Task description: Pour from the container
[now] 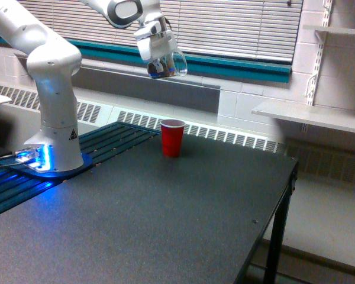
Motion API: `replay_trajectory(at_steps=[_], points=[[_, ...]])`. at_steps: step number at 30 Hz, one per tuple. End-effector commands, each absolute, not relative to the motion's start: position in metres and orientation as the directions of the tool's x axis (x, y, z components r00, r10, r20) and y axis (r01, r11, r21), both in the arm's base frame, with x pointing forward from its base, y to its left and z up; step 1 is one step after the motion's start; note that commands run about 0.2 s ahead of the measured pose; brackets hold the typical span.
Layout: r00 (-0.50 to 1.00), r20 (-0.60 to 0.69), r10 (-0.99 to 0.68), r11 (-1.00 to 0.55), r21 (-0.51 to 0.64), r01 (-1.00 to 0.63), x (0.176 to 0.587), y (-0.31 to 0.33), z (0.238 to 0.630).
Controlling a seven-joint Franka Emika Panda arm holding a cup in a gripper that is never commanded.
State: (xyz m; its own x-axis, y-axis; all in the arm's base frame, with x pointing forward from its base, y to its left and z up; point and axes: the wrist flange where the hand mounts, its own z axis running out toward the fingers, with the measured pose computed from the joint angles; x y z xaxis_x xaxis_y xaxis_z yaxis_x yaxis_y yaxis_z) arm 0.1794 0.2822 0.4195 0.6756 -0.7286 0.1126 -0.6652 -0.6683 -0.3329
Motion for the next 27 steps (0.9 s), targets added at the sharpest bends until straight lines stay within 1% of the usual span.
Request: replay_trajectory(at_steps=[1, 15, 27], points=[[0.635, 0.068, -0.77, -0.62, -0.316, -0.718, 0.17, 0.283, 0.41], [0.6, 0.007, -0.8, -0.58, -0.264, -0.771, 0.162, 0.281, 0.385], [0.585, -0.029, -0.81, -0.564, -0.232, -0.793, 0.165, 0.275, 0.367]])
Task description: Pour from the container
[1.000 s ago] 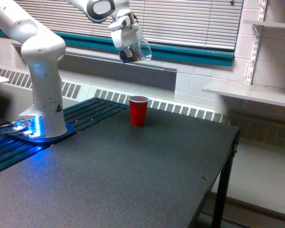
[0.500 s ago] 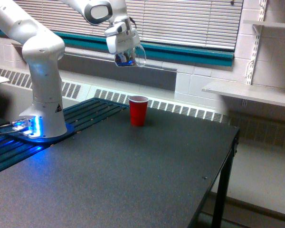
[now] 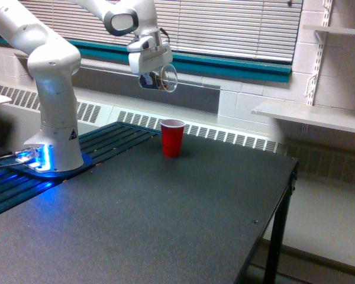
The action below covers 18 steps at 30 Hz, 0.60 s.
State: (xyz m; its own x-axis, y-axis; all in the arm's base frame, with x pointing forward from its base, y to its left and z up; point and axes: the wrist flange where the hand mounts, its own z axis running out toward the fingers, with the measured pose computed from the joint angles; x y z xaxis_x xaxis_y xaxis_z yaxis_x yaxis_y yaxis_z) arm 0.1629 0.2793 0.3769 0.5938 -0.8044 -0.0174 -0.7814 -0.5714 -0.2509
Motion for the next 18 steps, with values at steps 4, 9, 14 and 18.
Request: replay_trajectory(at_steps=[4, 9, 14, 18], points=[[0.585, -0.041, -0.81, -0.563, -0.224, -0.796, 0.165, 0.275, 0.363], [0.585, -0.064, -0.808, -0.562, -0.213, -0.799, 0.165, 0.273, 0.358], [0.583, -0.082, -0.809, -0.558, -0.205, -0.804, 0.167, 0.272, 0.354], [0.586, -0.093, -0.805, -0.562, -0.198, -0.803, 0.167, 0.272, 0.351]])
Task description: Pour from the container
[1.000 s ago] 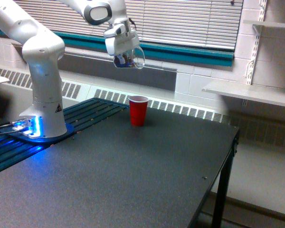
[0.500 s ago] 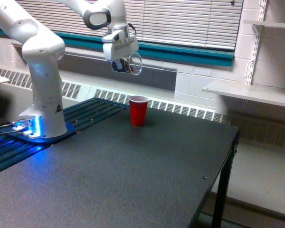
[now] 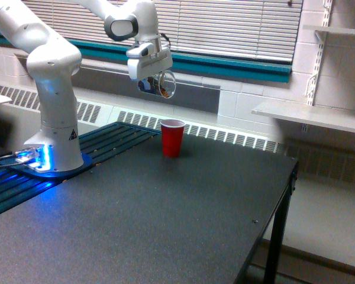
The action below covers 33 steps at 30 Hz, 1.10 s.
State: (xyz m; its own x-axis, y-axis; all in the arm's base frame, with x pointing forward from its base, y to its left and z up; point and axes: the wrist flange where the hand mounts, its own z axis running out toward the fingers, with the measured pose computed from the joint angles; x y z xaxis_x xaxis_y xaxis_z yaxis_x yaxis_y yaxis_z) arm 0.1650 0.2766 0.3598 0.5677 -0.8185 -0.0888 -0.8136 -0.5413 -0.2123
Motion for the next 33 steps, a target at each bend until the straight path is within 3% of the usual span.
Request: replay_trajectory(at_steps=[1, 33], points=[[0.585, -0.095, -0.806, -0.561, -0.195, -0.804, 0.167, 0.271, 0.35], [0.607, -0.162, -0.778, -0.591, -0.138, -0.795, 0.173, 0.273, 0.322]])
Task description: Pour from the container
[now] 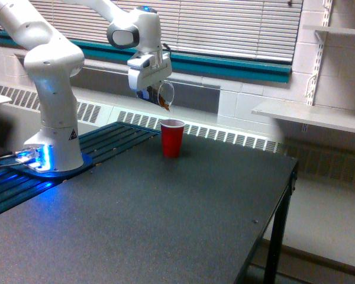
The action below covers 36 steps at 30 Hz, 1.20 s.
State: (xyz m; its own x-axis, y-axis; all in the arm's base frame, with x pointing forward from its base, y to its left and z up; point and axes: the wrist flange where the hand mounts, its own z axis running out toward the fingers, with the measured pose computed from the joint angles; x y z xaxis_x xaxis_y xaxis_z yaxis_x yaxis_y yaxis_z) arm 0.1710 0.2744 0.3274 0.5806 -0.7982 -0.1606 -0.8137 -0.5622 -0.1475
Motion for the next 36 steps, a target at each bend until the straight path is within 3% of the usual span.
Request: replay_trajectory(at_steps=[1, 36], points=[[0.607, -0.163, -0.778, -0.591, -0.138, -0.794, 0.1731, 0.273, 0.3223], [0.617, -0.227, -0.754, -0.608, -0.114, -0.786, 0.1798, 0.2742, 0.313]])
